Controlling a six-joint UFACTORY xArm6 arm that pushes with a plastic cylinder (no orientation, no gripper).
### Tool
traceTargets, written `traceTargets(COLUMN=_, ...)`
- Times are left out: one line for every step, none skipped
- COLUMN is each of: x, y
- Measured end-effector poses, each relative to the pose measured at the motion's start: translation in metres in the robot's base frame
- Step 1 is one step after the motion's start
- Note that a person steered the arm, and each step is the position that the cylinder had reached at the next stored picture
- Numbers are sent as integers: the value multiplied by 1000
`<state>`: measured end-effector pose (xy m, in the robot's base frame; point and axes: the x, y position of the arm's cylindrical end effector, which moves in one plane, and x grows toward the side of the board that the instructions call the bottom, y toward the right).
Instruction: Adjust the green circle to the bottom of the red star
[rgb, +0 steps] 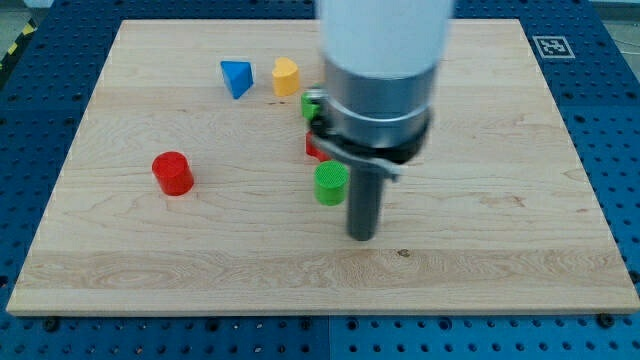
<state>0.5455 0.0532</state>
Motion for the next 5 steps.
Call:
traceTargets(x=-21, y=14)
traceTargets(x=-28, y=-5)
traceTargets(x=-29, y=-12)
traceTargets(x=-33, y=-17)
traceTargets(x=-33, y=-27)
